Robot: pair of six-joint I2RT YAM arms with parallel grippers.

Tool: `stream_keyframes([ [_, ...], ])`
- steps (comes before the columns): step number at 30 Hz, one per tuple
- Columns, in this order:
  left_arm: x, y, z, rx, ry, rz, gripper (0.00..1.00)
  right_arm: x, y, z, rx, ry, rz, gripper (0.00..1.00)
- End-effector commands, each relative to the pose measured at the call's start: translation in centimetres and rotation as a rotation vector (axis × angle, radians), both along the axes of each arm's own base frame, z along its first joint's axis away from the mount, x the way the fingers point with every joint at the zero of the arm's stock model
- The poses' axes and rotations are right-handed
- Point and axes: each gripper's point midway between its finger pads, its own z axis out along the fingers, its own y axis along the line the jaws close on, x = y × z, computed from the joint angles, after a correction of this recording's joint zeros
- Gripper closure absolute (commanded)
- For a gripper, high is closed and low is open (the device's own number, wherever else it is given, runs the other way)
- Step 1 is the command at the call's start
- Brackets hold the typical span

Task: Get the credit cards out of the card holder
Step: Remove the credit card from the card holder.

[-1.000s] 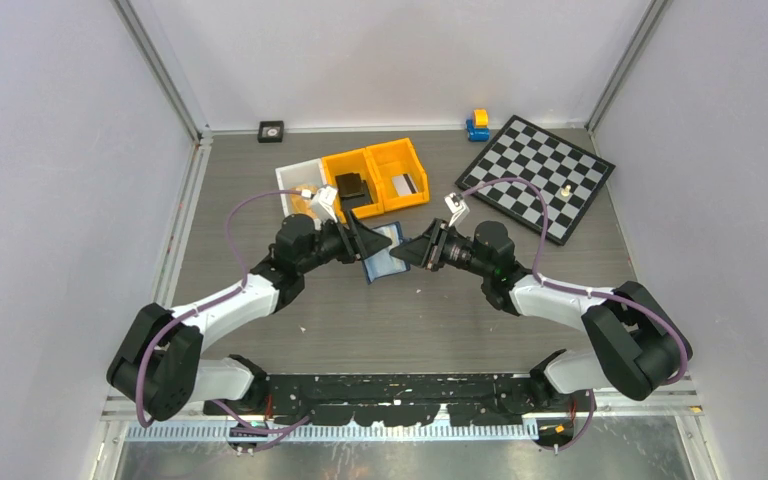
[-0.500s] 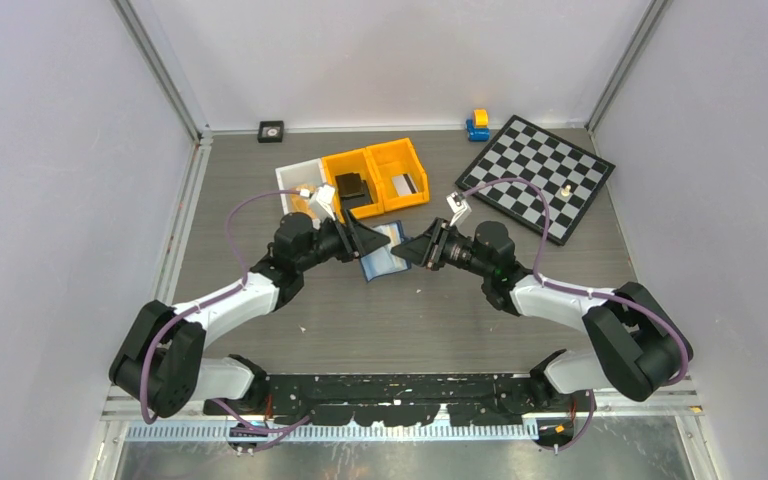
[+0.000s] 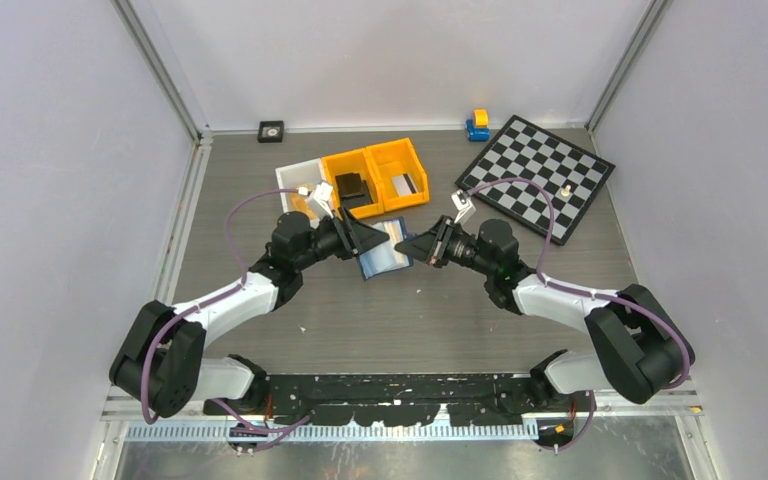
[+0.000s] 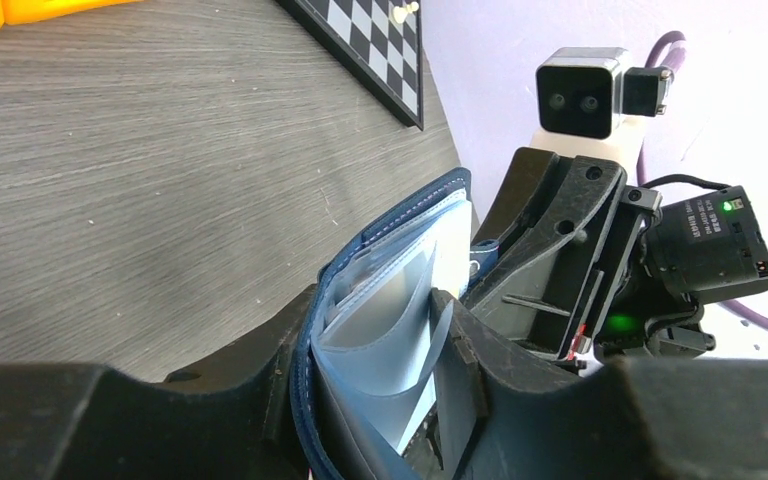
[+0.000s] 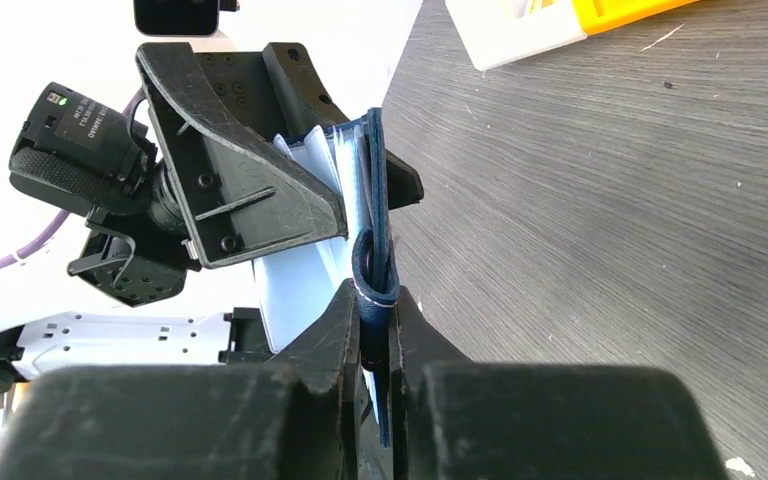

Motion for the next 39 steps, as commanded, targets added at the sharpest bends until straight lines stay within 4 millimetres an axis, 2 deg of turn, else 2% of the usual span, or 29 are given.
stream_keyframes([
  [1, 0.3, 0.4, 1.1, -0.024, -0.044, 0.01, 0.79, 0.7, -0.3, 3.1, 0.089, -0.069, -0.016, 0.97],
  [5, 0.4, 0.5, 1.2, -0.027, -0.044, 0.013, 0.78, 1.2, -1.1, 3.0, 0.097, -0.056, -0.046, 0.99],
  [8, 0.4, 0.7, 1.2, -0.027, -0.044, 0.021, 0.73, 1.6, -1.8, 2.7, 0.103, -0.041, -0.078, 1.0],
  [10, 0.4, 0.8, 1.2, -0.029, -0.045, 0.025, 0.65, 1.9, -2.2, 2.8, 0.114, -0.034, -0.093, 1.0],
  [14, 0.4, 1.0, 1.2, -0.028, -0.048, 0.031, 0.41, 1.8, -2.2, 3.0, 0.116, -0.043, -0.085, 1.0],
  [20, 0.4, 0.7, 1.2, -0.031, -0.05, 0.013, 0.25, 1.8, -2.4, 3.1, 0.096, -0.054, -0.089, 1.0],
  [26, 0.4, -0.2, 0.6, -0.032, -0.022, -0.032, 0.01, 1.3, -1.9, 3.0, 0.021, -0.088, -0.09, 0.99],
  [30, 0.4, 0.1, 0.9, -0.027, -0.034, -0.016, 0.0, 1.2, -1.8, 2.8, -0.022, -0.098, -0.105, 0.99],
  [35, 0.4, 1.4, 1.1, 0.023, -0.045, 0.046, 0.0, 1.5, -2.1, 2.4, -0.063, -0.094, -0.135, 1.0],
  [39, 0.5, 1.9, 1.0, 0.049, -0.042, 0.073, 0.0, 1.9, -2.4, 1.4, -0.137, -0.072, -0.167, 1.0],
])
